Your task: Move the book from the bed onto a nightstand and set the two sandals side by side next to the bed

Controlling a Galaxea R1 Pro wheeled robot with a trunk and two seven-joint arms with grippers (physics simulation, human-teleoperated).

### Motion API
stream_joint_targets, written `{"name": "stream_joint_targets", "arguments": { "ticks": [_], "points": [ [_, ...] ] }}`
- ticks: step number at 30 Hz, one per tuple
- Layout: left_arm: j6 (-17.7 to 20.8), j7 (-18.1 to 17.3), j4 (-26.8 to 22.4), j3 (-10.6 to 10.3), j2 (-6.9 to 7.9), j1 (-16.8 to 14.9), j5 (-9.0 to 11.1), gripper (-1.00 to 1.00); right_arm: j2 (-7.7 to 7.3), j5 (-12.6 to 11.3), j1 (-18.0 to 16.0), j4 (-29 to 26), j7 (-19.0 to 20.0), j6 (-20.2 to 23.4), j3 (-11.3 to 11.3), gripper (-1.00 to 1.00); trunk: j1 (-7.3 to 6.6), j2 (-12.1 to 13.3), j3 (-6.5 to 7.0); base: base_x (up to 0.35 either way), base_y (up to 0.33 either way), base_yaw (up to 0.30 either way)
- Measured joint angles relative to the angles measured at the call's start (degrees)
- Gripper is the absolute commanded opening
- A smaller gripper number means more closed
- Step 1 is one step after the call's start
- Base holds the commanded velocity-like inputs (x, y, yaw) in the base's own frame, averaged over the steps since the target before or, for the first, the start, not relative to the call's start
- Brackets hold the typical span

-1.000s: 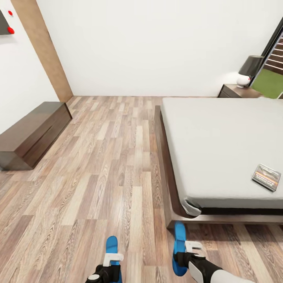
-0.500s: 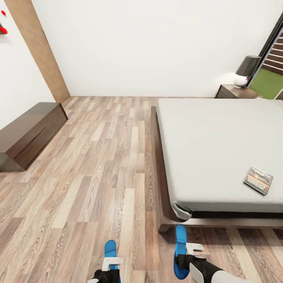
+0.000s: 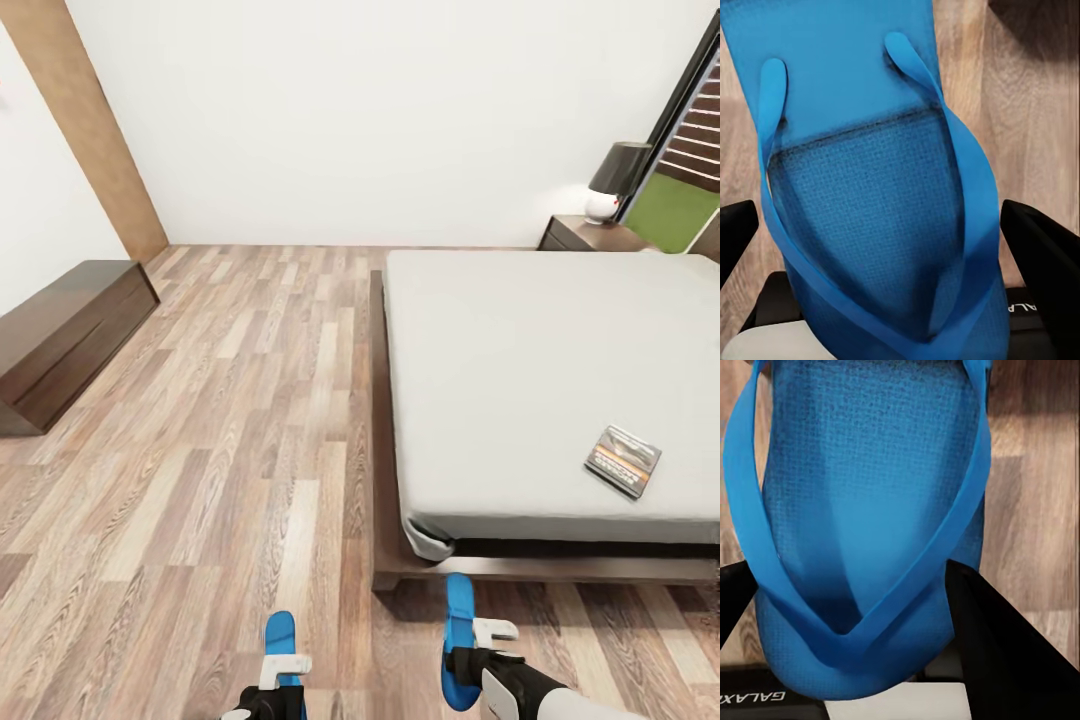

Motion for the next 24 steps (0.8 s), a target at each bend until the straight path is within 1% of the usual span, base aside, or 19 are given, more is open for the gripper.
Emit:
{"name": "stream_joint_targets", "arguments": {
  "ticks": [24],
  "points": [
    [0.0,0.0,0.0,0.0,-0.04,0.0,0.0,-1.00,0.00,0.0,0.0,0.0,0.0,0.0,0.1,-1.00,0.00,0.0,0.00,0.000,-0.288,0.000]
  ]
}}
